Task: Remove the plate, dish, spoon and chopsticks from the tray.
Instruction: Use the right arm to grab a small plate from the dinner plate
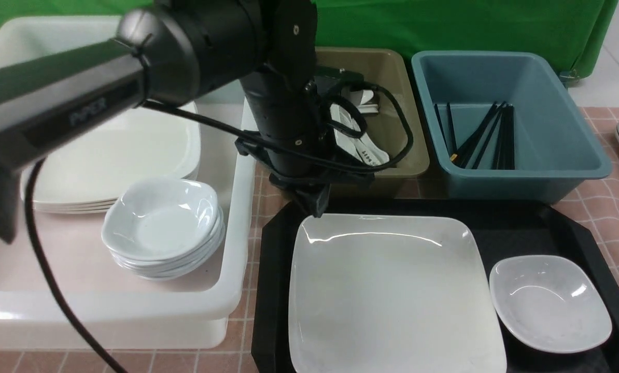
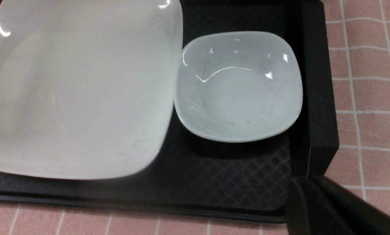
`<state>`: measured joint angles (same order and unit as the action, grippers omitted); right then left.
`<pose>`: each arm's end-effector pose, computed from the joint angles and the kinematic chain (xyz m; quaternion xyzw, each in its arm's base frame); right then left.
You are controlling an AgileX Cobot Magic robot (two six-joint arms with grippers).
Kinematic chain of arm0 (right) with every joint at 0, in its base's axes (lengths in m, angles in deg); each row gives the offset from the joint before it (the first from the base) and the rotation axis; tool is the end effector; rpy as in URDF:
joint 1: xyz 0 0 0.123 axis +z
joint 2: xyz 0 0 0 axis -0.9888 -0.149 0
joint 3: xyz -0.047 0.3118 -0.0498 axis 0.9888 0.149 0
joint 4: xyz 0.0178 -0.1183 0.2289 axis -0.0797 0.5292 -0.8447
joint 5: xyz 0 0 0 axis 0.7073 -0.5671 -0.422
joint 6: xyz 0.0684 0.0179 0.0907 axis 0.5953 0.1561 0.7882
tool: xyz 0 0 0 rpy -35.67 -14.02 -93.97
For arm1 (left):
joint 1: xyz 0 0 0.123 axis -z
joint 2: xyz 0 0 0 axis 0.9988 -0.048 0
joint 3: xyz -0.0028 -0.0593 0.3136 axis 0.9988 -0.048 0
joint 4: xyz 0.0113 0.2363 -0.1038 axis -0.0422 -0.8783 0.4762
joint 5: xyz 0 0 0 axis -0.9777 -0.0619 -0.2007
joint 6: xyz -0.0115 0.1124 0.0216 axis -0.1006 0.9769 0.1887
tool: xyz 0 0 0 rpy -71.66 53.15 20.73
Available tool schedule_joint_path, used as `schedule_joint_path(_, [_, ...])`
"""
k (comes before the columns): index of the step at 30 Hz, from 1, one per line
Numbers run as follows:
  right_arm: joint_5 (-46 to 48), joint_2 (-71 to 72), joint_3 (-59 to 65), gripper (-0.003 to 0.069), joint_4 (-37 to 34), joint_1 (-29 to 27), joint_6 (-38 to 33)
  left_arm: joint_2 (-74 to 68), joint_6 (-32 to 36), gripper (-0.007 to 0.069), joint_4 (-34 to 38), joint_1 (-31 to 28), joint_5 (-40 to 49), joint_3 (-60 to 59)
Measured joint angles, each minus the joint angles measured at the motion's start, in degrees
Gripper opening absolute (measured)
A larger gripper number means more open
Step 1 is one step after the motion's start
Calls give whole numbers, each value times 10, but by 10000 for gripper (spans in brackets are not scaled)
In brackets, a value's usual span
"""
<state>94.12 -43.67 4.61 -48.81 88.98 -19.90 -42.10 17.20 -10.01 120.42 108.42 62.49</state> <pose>0.0833 0.0064 0.3037 -0.0392 0.8812 0.0191 0.4707 0.3745 -0.2519 0.2690 0.2225 0.9672 -0.0658 0.1032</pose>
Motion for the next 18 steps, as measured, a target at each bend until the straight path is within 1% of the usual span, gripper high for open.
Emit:
schedule_joint_path(1, [0,0,0,41,0,0,0,-5,0,101,-3,0,-1,0])
schedule_joint_path(3, [0,0,0,41,0,0,0,-26,0,187,-5,0,-6,0])
schedule_joint_path(6, [-1,0,0,41,0,0,0,-34,1,261,6,0,-7,0])
schedule_joint_path(7, [-3,0,0,41,0,0,0,-34,4,295,17,0,-7,1])
schedule_joint_path(9, [-4,0,0,42,0,0,0,-32,18,337,43,0,-4,2])
schedule_joint_path(10, [-4,0,0,42,0,0,0,-32,19,342,45,0,-3,3])
schedule_joint_path(11, [-4,0,0,42,0,0,0,-30,31,373,71,0,7,3])
schedule_joint_path(14, [-7,0,0,43,0,0,0,-25,39,390,99,1,12,5])
schedule_joint_path(15, [-9,0,0,43,0,0,0,-16,53,389,126,1,13,5])
schedule_joint_path(17, [-10,0,0,43,0,0,0,-7,64,381,145,1,13,5])
schedule_joint_path(18, [-10,1,0,43,0,0,0,4,76,358,167,1,14,5])
